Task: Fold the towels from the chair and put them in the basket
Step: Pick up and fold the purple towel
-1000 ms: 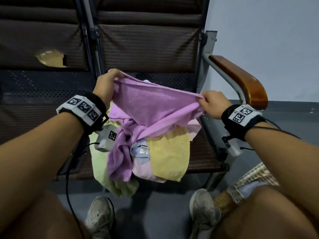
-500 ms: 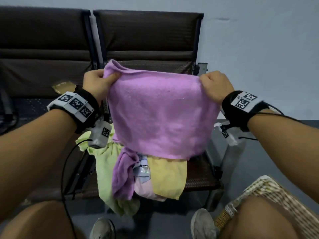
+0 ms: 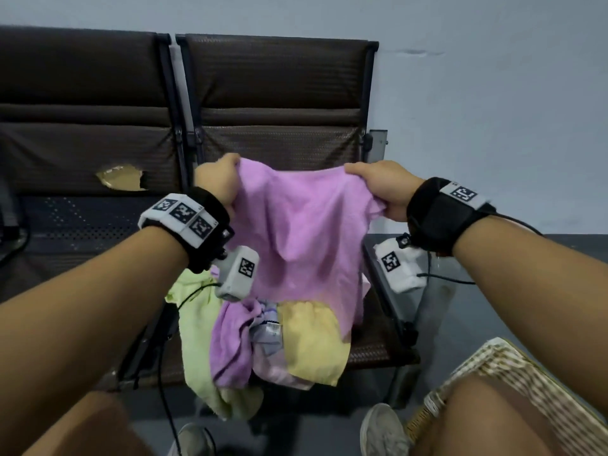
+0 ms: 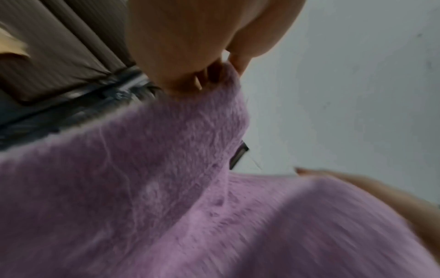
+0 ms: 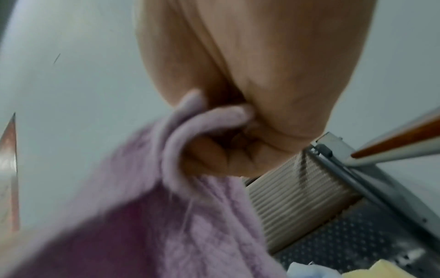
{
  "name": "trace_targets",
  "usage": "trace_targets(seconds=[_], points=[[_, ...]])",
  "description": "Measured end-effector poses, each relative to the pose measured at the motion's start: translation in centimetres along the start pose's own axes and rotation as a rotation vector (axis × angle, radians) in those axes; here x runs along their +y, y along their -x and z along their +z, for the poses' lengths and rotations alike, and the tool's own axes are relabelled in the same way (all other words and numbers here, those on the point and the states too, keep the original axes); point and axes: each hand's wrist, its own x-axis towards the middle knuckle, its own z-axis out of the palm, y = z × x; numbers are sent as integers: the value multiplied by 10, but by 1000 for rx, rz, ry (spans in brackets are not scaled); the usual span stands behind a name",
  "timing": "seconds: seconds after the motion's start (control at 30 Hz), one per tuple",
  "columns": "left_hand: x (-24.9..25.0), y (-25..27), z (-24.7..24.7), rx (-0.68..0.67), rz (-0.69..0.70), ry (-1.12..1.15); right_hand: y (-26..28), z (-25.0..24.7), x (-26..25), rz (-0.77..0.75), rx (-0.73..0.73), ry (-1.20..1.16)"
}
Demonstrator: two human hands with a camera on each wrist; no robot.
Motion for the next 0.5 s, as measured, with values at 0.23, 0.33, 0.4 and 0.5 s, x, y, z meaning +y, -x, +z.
trace_targets(seconds=[0.23, 0.33, 0.4, 0.5], points=[[-3, 93, 28, -483, 339, -125, 17, 40, -7, 88, -183, -226], [-2, 104, 22, -651, 386, -124, 24, 39, -6, 75, -286, -180], [0, 103, 20, -676, 260, -17, 23, 36, -2, 56, -239, -83], [2, 89, 22, -474, 106, 70, 23, 33, 2, -35, -207, 106]])
